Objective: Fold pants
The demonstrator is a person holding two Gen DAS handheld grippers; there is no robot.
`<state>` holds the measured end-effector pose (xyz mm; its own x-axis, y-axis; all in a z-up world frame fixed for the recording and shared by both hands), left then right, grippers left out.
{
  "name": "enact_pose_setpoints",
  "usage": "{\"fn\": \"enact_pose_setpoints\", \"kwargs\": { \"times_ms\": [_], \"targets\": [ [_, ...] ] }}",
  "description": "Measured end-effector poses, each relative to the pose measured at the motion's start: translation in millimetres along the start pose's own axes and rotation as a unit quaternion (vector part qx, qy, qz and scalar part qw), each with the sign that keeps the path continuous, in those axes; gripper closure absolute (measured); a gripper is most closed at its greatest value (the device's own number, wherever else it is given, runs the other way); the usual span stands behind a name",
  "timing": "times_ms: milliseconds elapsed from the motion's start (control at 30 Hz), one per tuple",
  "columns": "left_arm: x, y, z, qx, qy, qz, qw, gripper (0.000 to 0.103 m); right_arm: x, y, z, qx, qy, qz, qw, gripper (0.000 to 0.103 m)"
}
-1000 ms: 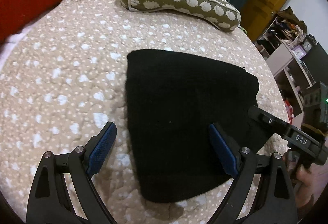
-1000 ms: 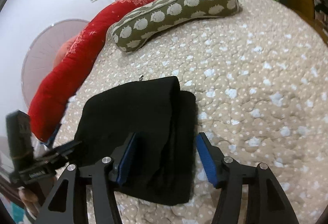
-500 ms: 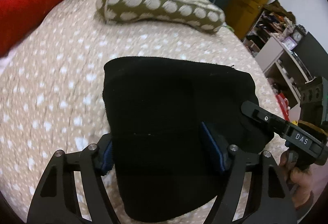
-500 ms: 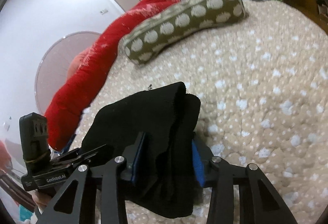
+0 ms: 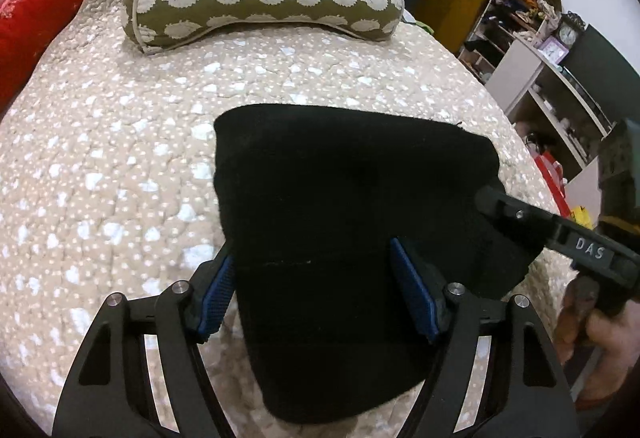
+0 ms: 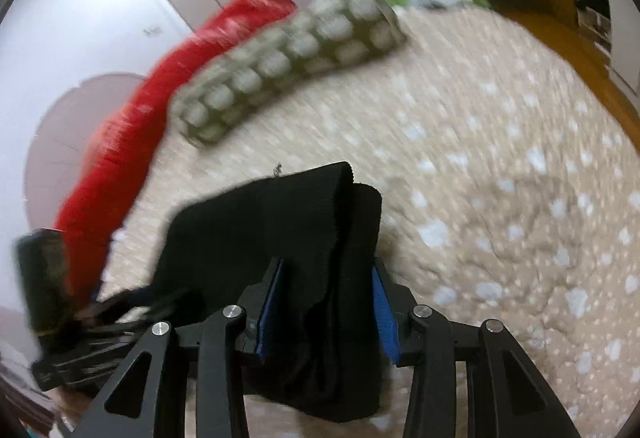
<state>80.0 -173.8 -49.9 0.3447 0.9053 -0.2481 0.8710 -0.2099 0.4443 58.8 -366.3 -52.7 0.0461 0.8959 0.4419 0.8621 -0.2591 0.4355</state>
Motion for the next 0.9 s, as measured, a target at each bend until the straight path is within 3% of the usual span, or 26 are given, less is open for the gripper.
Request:
{"fn": "enact_pose_setpoints", "kwargs": {
  "times_ms": [67, 200, 300, 367, 467, 700, 800, 900],
  "targets": [
    [-0.9, 2.0, 0.9, -0.001, 0.004, 0.000, 1.0000, 0.026, -3.1, 0.5, -4.1, -0.006, 0.012, 0.009, 1.000, 0.060],
    [-3.0, 5.3, 0.5, 0.001, 0.011, 0.002, 0.9999, 0.025, 4.1, -0.2, -29.8, -0.042, -0.022, -0.020, 0.999, 0.060],
    [-5.4, 4.4, -1.0, -0.004, 0.022, 0.004, 0.9997, 0.025, 19.1, -0.2, -45.2, -0.057, 0.016, -0.032, 0.998, 0.060],
    [-6.0, 4.3, -1.1, -0.005, 0.026, 0.001, 0.9997, 0.025, 32.6, -2.3, -49.3, -0.054, 0.019, -0.056, 0.997, 0.060],
    [-4.7, 3.4, -3.9, -0.006, 0.029, -0.004, 0.9996, 0.026, 52.8, -8.4, -44.6, -0.046, -0.017, -0.099, 0.994, 0.060],
    [-6.9, -2.0, -17.9, -0.023, 0.059, -0.003, 0.9980, 0.026, 53.1, -32.7, -15.0, -0.016, -0.108, -0.135, 0.985, 0.060],
    [-6.1, -5.0, -22.8, -0.028, 0.065, -0.011, 0.9974, 0.026, 53.3, -33.3, -16.1, -0.017, -0.115, -0.139, 0.983, 0.060],
    [-5.6, -8.5, -30.2, -0.041, 0.083, -0.012, 0.9956, 0.026, 53.0, -30.4, -28.5, -0.026, -0.091, -0.121, 0.988, 0.060]
  ]
}}
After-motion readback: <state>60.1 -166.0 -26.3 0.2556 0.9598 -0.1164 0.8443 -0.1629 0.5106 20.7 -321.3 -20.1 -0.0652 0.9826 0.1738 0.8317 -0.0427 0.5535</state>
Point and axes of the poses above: each gripper's, at about its wrist camera, not at the fingertips, and z roughly the way its jaws point, x to its left, y to its top, the point moved 4 cm from there along z, roughly the way its jaws point, and after that the axes turned 8 degrees about x, right-handed, at the moved point
